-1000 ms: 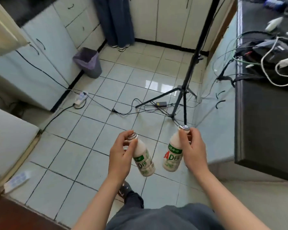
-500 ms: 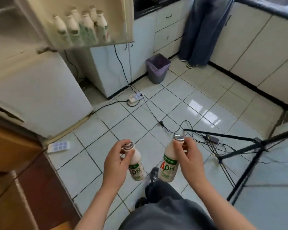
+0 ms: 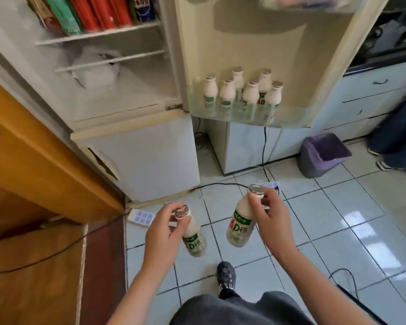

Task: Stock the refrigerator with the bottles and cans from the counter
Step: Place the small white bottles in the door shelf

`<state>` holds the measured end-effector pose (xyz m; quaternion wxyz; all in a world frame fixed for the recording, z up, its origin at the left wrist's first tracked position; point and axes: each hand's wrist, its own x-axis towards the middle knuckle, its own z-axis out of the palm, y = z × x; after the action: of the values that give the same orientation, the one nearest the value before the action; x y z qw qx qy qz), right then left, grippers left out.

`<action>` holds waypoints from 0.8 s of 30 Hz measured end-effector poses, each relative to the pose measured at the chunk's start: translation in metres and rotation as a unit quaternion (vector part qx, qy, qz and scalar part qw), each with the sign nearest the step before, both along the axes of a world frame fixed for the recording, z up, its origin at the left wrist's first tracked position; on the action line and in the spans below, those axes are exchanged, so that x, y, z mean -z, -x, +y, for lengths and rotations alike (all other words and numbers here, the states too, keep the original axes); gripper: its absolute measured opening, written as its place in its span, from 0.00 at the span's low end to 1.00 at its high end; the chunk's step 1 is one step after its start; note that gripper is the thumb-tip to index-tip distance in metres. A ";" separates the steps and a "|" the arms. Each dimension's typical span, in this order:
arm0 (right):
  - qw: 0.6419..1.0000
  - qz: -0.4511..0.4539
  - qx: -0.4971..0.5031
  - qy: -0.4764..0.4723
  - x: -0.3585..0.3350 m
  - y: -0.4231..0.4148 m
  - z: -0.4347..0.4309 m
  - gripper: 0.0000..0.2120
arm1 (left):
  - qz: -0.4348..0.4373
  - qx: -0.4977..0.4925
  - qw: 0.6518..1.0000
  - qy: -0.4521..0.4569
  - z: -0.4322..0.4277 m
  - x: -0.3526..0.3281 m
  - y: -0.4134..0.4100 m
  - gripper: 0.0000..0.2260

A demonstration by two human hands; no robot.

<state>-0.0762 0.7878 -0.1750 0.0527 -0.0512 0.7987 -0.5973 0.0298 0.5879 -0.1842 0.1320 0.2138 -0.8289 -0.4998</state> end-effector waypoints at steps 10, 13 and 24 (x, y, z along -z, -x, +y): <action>0.996 0.087 -0.018 0.002 -0.045 0.156 -0.066 0.02 | 0.075 -0.025 0.996 0.029 -0.059 -0.044 0.144 0.14; 0.994 0.105 0.001 -0.002 -0.054 0.189 -0.076 0.04 | 0.103 -0.004 0.994 0.033 -0.077 -0.058 0.190 0.12; 0.955 0.201 0.218 0.026 -0.111 0.274 -0.105 0.05 | 0.270 0.133 0.953 0.042 -0.126 -0.141 0.357 0.11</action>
<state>-0.3502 0.6825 -0.0637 -0.2421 0.0037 0.7689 -0.5917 -0.3274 0.4620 -0.0432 0.2920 -0.0473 -0.8033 -0.5170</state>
